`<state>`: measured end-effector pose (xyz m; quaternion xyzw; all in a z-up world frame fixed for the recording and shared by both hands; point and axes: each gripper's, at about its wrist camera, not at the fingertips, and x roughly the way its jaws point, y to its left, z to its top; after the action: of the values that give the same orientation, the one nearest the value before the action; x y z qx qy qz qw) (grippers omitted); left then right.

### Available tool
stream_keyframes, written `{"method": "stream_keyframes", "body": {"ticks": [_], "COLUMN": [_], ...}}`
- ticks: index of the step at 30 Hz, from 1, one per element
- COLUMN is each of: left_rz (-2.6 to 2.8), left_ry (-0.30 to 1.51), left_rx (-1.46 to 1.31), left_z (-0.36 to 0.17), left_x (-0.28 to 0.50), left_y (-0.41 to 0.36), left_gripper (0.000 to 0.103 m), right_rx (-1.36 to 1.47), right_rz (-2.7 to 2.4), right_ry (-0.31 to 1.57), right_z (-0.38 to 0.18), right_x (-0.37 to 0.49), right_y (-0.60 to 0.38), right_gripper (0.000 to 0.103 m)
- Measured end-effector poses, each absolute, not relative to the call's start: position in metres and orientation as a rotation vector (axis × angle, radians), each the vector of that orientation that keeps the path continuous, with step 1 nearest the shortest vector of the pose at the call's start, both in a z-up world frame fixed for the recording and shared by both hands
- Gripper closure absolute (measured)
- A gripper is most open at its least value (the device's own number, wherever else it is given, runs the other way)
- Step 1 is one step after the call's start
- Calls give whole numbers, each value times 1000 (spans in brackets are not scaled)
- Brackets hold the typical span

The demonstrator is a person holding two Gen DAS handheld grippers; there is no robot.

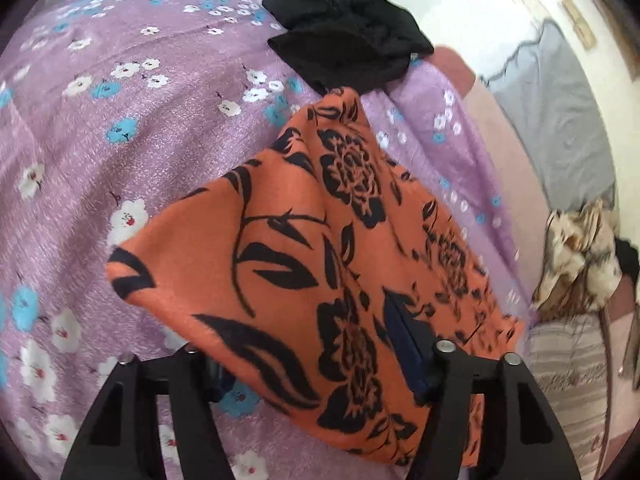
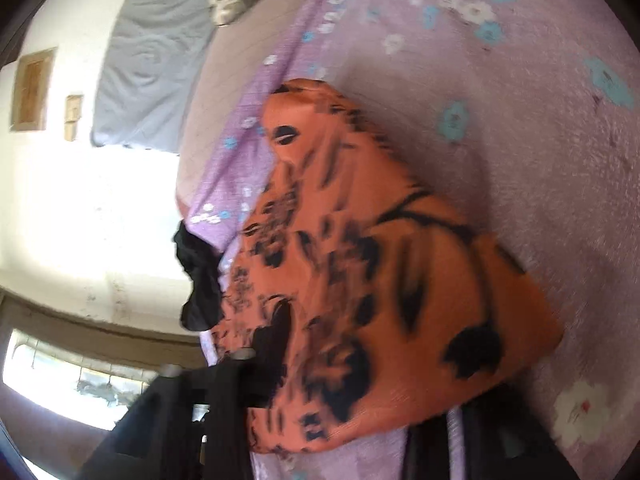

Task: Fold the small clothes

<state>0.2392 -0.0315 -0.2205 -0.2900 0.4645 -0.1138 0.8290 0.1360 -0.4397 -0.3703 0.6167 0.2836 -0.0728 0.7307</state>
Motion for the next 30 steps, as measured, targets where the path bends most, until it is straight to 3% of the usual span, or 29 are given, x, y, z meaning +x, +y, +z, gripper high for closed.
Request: {"method": "stream_keyframes", "body": {"ticks": [2,3,4,10,15,19,24,30], "left_rz": [-245,-249,-236,-251,-279,-266,-146,-20], "left_ry": [984,982,989,971,927,972,1089,922], "left_rx": [-622,-627,-635,-621,-533,-462,-344,-301], "left_z": [-219,-219,-219,-202,-171,-177,-205,-152], "left_x": [244,246,248,228,187,150,140,122], "left_y": [-35,-35,-31,-28,-31,-24,-13,12], "left_gripper": [35,45,79,84,84,83,61,40], "right_rx": [1337,1299,1249,975,843,956,1107,1416], "right_rz": [-168,-180,-196,-274,-300,-301,-314,-277], "right_ry": [627,635,647,596,541,577,761,734], "right_z": [-369,-365,-359,-313,-279,-279,-322,-348], "right_x": [139,141,143,140,112,71,51,43], "right_y": [-439,-437,-435,-415,-404,-409,-411,-437], "right_gripper": [85,85,86,88,88,88,84,81]}}
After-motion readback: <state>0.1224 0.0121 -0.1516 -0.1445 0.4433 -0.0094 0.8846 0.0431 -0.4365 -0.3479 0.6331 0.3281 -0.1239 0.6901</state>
